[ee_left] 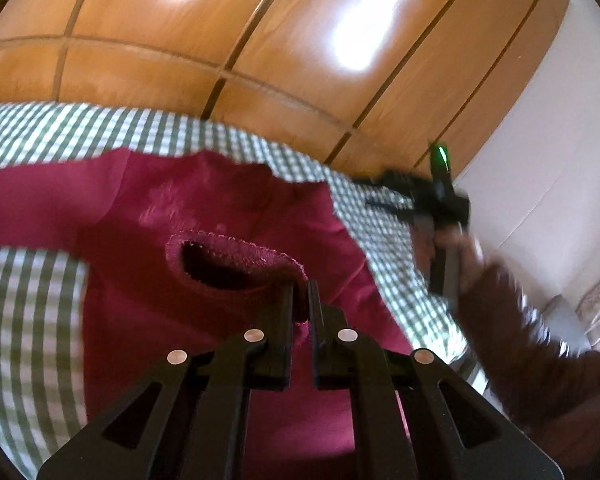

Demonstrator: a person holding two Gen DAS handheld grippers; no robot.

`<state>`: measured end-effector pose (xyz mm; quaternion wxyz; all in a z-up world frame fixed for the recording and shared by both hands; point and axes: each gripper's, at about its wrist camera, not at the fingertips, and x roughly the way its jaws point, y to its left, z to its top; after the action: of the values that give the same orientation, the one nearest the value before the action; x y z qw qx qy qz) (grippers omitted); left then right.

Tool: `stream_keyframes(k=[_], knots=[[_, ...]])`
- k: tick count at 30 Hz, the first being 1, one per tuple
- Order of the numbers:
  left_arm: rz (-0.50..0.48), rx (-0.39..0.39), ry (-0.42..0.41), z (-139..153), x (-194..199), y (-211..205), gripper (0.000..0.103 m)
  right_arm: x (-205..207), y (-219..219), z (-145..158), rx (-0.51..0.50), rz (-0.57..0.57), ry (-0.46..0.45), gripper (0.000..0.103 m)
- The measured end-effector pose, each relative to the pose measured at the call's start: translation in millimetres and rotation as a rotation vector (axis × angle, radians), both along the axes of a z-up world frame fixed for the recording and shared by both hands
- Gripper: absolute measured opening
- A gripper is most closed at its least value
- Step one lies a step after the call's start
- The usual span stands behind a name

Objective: Fold small clothes
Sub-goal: 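Release the folded edge with the left tool while the right tool smooths the fold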

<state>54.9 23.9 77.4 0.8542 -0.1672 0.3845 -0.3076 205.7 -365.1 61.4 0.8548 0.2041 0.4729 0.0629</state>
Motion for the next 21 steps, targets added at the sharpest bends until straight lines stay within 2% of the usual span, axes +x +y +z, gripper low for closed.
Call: stream_keyframes(k=[2, 4, 5, 6, 7, 8, 9, 14, 16, 17, 21], knots=[[0.011, 0.006, 0.018, -6.4, -5.2, 5.0, 0.005, 20.6, 18.9, -6.6, -0.085, 0.025, 0.049, 0.065], [0.017, 0.000, 0.029, -10.4, -7.6, 9.2, 0.005, 42.5, 46.2, -15.9, -0.232, 0.071, 0.116, 0.061], [0.020, 0.001, 0.030, -10.6, -9.2, 11.3, 0.005, 48.6, 56.7, -23.7, -0.293, 0.088, 0.153, 0.054], [0.022, 0.000, 0.029, -11.0, -10.6, 13.0, 0.005, 57.1, 67.1, -34.7, -0.352, 0.116, 0.204, 0.039], [0.024, 0.001, 0.023, -9.9, -12.1, 15.2, 0.005, 60.2, 70.2, -44.1, -0.379, 0.131, 0.238, 0.031], [0.026, 0.005, 0.017, -9.7, -11.7, 15.8, 0.005, 62.8, 71.2, -50.5, -0.396, 0.140, 0.268, 0.018], [0.029, 0.015, 0.009, -8.2, -11.9, 16.3, 0.005, 63.9, 68.3, -56.3, -0.409, 0.137, 0.292, 0.013], [0.029, 0.061, -0.045, -0.7, -0.8, 17.7, 0.005, 52.3, 22.6, -52.7, -0.355, 0.020, 0.264, 0.009], [0.035, 0.074, -0.059, 1.5, 11.8, 18.1, 0.005, 46.2, -5.5, -53.0, -0.304, -0.062, 0.255, 0.009], [0.040, 0.083, -0.071, 3.2, 16.6, 17.7, 0.001, 45.5, -16.7, -54.0, -0.282, -0.098, 0.256, 0.009], [0.052, 0.128, -0.098, 3.7, 57.2, 13.1, 0.001, 58.5, -45.1, -59.7, -0.193, -0.196, 0.243, 0.009]])
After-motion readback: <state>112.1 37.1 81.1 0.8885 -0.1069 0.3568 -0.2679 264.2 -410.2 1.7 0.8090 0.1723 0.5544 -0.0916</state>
